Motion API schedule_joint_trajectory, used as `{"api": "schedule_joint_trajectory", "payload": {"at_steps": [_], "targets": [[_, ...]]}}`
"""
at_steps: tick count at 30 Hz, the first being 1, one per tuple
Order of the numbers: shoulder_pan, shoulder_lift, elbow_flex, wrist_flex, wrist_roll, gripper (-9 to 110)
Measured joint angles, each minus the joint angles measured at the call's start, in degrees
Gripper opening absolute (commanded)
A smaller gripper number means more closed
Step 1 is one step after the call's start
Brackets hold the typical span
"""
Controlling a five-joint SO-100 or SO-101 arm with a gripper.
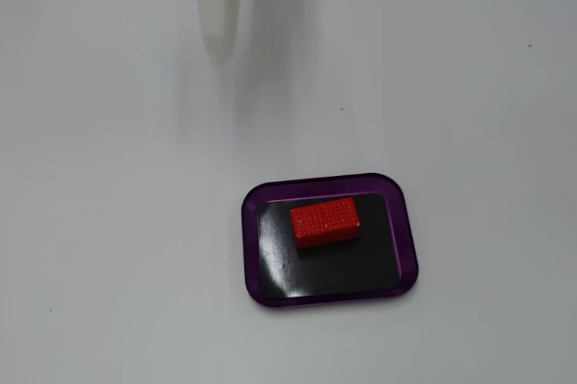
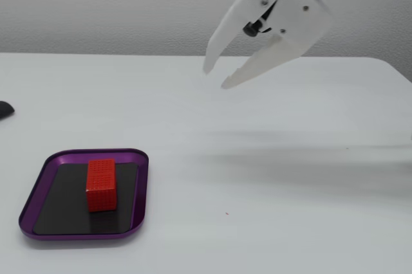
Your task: Remove the cube from the box.
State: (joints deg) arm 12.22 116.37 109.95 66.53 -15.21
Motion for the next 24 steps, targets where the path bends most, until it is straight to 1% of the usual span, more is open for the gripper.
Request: {"api": "schedule_joint_trajectory", "payload": {"at_steps": [4, 8, 13, 15, 19, 24], "targets": [[-7.2, -20.7, -20.8, 10.3, 0.1, 6], [-12.4, -33.8, -39.3, 13.6, 3.9, 7], [-12.8, -43.2, -57.0, 15.3, 5.4, 18], [-12.8, -45.9, -60.0, 15.5, 5.5, 20], [-12.8, -49.2, -60.7, 15.6, 5.5, 20], [-13.7, -50.4, -56.7, 15.6, 5.5, 20]]}}
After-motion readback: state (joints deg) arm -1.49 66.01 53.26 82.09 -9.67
